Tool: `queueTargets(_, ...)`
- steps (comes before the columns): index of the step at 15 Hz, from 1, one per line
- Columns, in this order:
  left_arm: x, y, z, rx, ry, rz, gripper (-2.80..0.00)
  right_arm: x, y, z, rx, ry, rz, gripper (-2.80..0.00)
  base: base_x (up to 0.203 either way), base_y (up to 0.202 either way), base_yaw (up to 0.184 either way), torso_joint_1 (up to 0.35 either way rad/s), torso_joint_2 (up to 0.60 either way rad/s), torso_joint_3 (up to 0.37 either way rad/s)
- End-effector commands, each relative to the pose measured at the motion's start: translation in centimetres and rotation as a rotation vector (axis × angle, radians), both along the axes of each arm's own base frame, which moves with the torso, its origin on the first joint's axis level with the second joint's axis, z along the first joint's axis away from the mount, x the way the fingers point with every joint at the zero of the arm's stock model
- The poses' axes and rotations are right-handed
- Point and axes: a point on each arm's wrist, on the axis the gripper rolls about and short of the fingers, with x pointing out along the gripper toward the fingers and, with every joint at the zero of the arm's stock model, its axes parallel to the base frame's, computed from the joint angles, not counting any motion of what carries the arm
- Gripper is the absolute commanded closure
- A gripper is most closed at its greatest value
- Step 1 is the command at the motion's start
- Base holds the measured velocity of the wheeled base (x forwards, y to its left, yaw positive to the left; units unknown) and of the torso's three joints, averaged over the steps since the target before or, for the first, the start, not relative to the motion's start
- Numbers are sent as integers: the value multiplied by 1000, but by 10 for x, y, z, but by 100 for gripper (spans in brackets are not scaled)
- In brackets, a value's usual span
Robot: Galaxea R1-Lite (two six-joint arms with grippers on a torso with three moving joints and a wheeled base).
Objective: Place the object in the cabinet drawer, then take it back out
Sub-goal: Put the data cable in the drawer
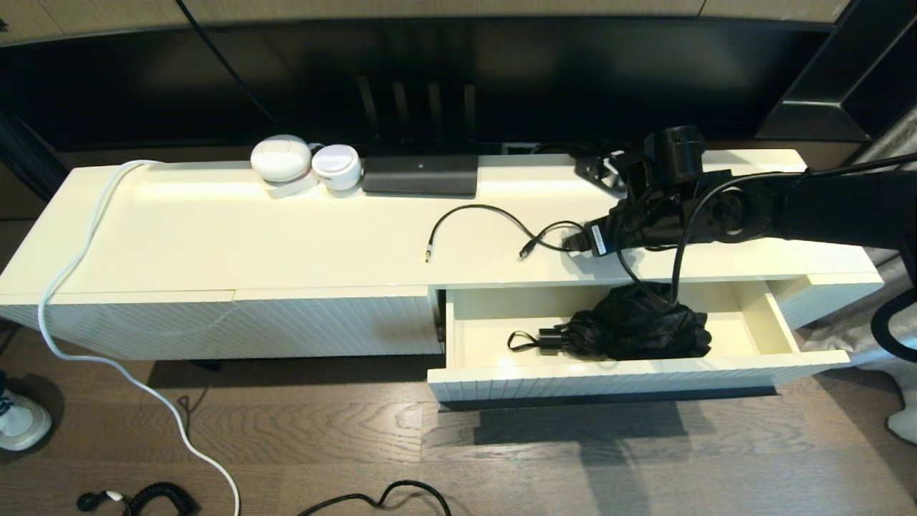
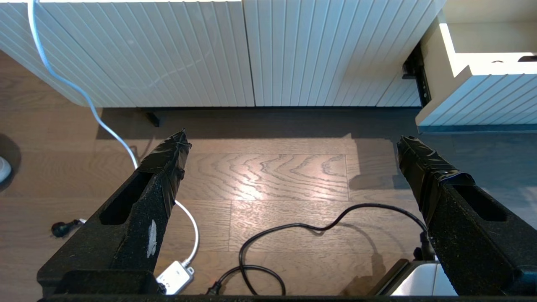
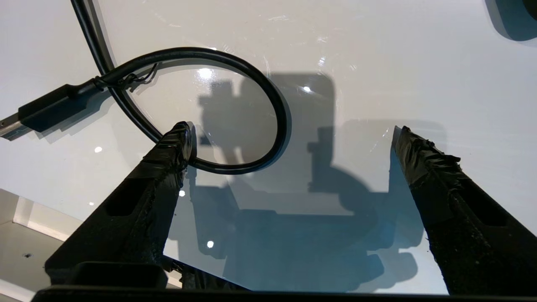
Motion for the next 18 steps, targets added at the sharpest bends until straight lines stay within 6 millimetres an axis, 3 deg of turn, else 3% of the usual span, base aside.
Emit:
queueTargets(1, 0, 0, 0, 0, 0, 1, -280, 0, 0, -2, -4, 7, 2, -280, 0, 0, 0, 0, 0, 0)
queueTargets(18, 0, 0, 0, 0, 0, 1, -280, 5, 2, -3, -4, -4, 2, -280, 0, 0, 0, 0, 0, 0)
